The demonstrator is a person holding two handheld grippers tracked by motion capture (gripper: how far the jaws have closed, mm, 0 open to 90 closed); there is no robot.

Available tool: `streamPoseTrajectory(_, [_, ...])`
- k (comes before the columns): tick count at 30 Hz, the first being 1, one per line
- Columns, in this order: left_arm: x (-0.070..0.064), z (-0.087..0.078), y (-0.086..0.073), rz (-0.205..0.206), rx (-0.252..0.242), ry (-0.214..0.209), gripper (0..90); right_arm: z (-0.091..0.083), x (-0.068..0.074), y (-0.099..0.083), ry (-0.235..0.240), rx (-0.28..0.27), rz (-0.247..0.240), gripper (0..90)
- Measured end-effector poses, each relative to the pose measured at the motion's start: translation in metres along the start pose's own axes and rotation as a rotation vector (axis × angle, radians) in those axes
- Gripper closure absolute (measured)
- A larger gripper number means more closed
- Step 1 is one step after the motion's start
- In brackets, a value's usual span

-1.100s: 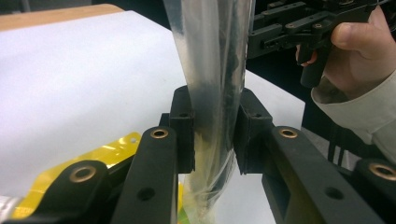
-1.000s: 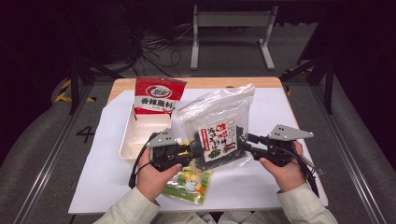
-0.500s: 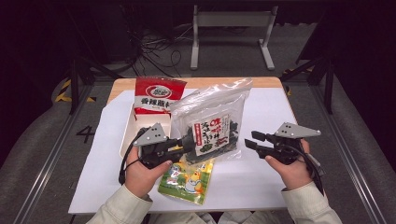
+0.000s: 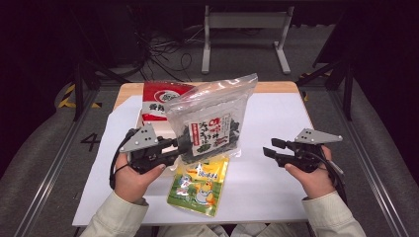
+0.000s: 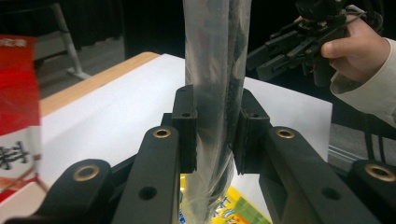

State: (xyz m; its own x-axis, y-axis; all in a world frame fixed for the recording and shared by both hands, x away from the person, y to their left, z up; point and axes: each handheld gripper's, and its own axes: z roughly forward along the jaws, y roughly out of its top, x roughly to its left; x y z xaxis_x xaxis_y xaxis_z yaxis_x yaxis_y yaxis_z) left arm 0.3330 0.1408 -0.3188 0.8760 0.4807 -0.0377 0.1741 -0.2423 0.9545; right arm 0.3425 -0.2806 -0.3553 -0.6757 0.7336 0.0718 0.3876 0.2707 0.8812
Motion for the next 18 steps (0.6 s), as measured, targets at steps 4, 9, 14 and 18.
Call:
streamPoseTrajectory(4, [0.005,-0.006,0.001,0.013,-0.005,0.014,74.4,0.0,-0.002,-0.001,-0.002,0.007,0.006,51.3])
streamPoseTrajectory(9, [0.014,-0.015,-0.001,0.016,-0.008,0.049,74.4,-0.003,-0.007,-0.002,-0.002,0.007,0.027,51.1])
streamPoseTrajectory(14, [0.024,-0.026,-0.001,0.018,-0.015,0.091,74.4,-0.005,-0.011,-0.004,-0.009,0.006,0.039,51.1])
streamPoseTrajectory(18, [0.032,-0.033,-0.004,0.023,-0.025,0.127,74.4,-0.005,-0.013,-0.004,-0.012,0.008,0.04,51.1])
